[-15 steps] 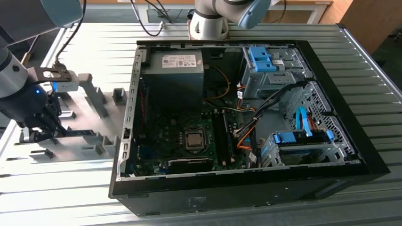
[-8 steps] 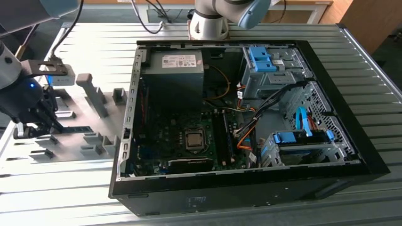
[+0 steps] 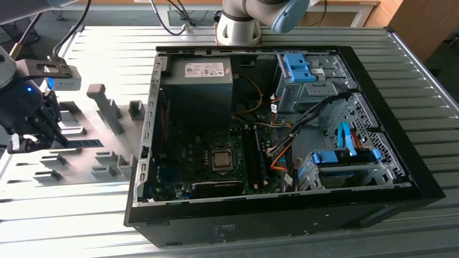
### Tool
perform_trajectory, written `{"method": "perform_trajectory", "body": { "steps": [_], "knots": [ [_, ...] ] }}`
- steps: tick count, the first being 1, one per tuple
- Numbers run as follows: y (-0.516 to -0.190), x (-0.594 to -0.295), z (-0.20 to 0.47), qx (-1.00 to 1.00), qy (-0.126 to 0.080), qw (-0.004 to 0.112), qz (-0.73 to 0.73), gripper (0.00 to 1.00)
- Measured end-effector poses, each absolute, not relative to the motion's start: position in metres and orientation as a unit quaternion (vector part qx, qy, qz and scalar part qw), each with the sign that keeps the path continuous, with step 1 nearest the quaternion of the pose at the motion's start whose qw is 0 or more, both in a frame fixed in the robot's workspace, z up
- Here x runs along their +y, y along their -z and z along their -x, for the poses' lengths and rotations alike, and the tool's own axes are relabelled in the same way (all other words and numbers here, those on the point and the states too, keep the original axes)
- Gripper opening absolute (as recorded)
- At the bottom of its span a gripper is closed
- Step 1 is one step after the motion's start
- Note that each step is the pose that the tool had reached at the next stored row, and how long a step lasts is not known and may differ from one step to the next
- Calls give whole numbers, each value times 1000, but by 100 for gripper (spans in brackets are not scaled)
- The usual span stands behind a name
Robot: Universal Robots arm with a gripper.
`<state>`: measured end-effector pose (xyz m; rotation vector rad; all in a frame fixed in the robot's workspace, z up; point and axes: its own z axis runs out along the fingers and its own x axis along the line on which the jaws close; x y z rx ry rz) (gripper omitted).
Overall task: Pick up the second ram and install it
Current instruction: 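Pick up the second ram and move it above second insertion slot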
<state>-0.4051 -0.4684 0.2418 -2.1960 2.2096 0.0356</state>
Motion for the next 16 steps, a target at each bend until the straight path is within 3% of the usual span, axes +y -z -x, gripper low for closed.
{"method": "perform_trajectory", "body": {
  "steps": [16],
  "knots": [
    [-246, -468, 405, 709, -12, 13, 705, 14]
  ]
}}
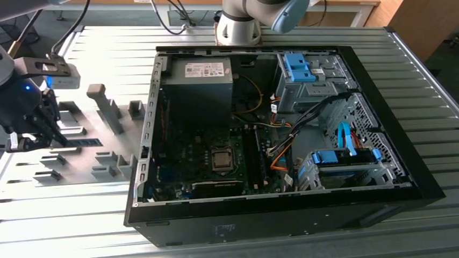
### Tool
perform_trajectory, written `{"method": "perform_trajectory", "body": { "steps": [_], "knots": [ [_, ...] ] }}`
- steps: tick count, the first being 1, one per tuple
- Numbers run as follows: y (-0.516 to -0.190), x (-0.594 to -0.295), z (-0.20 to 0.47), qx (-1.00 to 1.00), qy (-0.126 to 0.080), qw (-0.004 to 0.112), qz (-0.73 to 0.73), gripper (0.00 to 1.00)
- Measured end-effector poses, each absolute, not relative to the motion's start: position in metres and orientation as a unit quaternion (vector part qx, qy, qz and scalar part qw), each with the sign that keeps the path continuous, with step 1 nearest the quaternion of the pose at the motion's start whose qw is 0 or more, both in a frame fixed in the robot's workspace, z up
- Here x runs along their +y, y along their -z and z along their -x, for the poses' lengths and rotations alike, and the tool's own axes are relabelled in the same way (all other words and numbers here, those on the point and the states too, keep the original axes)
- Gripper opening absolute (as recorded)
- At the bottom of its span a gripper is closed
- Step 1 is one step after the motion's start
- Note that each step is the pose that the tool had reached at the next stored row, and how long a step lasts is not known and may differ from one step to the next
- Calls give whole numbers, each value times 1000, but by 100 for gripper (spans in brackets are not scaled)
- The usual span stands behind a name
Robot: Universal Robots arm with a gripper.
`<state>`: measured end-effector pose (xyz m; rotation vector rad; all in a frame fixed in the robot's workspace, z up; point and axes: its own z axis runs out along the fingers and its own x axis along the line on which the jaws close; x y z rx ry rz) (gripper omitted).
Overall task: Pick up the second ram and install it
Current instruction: 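Pick up the second ram and move it above second insertion slot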
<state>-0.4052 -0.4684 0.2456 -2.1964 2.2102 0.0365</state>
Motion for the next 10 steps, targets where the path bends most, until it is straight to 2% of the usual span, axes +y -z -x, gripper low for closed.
{"method": "perform_trajectory", "body": {
  "steps": [10],
  "knots": [
    [-251, -468, 405, 709, -12, 13, 705, 14]
  ]
}}
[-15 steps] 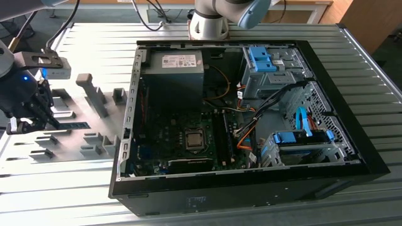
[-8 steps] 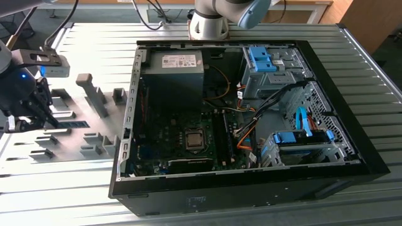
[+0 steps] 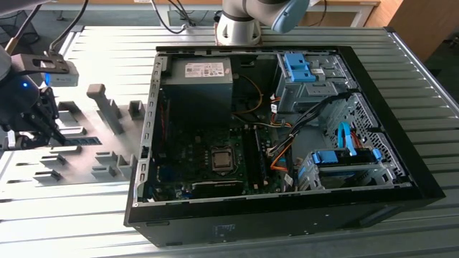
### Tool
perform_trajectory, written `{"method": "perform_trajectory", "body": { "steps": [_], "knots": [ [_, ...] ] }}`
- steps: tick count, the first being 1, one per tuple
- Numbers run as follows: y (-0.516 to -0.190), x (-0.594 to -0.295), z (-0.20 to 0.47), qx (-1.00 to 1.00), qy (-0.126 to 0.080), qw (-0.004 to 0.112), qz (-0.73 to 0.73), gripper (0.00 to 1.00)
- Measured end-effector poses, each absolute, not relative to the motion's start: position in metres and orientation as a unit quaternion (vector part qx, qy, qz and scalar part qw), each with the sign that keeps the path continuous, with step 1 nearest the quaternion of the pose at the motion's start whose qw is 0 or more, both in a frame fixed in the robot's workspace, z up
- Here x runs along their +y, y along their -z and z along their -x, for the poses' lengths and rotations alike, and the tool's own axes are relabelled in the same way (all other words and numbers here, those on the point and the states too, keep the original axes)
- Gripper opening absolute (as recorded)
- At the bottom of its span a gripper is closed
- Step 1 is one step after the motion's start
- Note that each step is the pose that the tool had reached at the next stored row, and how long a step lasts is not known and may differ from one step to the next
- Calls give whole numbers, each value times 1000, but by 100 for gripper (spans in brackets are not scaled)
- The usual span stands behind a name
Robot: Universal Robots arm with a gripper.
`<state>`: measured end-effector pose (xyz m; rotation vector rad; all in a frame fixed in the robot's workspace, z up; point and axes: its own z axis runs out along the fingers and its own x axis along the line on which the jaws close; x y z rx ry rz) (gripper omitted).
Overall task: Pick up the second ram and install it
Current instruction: 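Pick up the second ram and move it above second insertion slot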
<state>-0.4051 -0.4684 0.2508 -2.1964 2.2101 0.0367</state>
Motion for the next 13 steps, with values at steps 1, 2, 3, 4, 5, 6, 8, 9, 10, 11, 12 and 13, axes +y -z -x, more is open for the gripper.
{"method": "perform_trajectory", "body": {
  "steps": [1, 2, 3, 4, 5, 6, 8, 9, 10, 11, 12, 13],
  "knots": [
    [-251, -468, 405, 709, -12, 13, 705, 14],
    [-251, -468, 405, 709, -12, 13, 705, 14],
    [-251, -468, 405, 709, -12, 13, 705, 14],
    [-251, -468, 405, 709, -12, 13, 705, 14],
    [-251, -468, 405, 709, -12, 13, 705, 14],
    [-251, -468, 405, 709, -12, 13, 705, 14],
    [-251, -468, 405, 709, -12, 13, 705, 14],
    [-251, -468, 405, 709, -12, 13, 705, 14],
    [-252, -468, 405, 709, -12, 13, 705, 14],
    [-252, -468, 405, 709, -12, 13, 705, 14],
    [-252, -468, 405, 709, -12, 13, 705, 14],
    [-256, -468, 405, 709, -12, 13, 705, 14]
  ]
}}
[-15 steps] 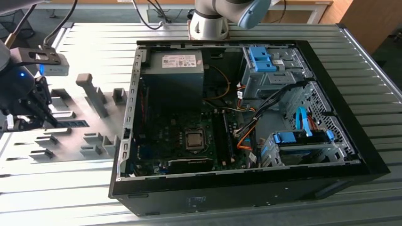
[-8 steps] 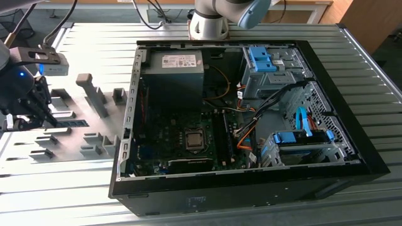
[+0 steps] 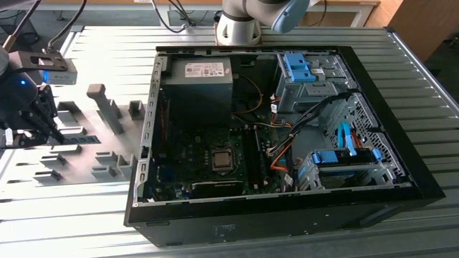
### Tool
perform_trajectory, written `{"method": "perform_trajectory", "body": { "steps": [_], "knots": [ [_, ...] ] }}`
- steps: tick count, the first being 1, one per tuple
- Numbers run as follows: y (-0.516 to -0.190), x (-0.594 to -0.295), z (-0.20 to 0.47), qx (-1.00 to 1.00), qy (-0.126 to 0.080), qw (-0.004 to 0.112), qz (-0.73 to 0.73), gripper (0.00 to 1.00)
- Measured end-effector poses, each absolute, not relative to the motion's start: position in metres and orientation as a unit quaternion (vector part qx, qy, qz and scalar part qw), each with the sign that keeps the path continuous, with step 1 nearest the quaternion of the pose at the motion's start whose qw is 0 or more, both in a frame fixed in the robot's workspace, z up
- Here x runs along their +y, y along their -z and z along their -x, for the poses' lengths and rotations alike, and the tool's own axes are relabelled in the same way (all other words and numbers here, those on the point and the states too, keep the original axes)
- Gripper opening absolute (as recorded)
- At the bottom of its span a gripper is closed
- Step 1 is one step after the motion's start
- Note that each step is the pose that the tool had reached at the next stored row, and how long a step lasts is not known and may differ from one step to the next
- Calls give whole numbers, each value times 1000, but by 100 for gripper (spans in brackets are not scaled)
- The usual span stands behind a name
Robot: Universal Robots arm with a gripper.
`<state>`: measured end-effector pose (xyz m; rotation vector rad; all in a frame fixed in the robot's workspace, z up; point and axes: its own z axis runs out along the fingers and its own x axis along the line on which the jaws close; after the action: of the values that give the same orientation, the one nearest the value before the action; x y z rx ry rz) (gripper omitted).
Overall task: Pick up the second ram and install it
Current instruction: 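Pick up the second ram and move it above second insertion slot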
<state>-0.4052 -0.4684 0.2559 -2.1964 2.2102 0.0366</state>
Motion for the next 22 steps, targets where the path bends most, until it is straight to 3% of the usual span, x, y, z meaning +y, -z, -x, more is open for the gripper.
{"method": "perform_trajectory", "body": {
  "steps": [22],
  "knots": [
    [-277, -468, 405, 709, -12, 13, 705, 14]
  ]
}}
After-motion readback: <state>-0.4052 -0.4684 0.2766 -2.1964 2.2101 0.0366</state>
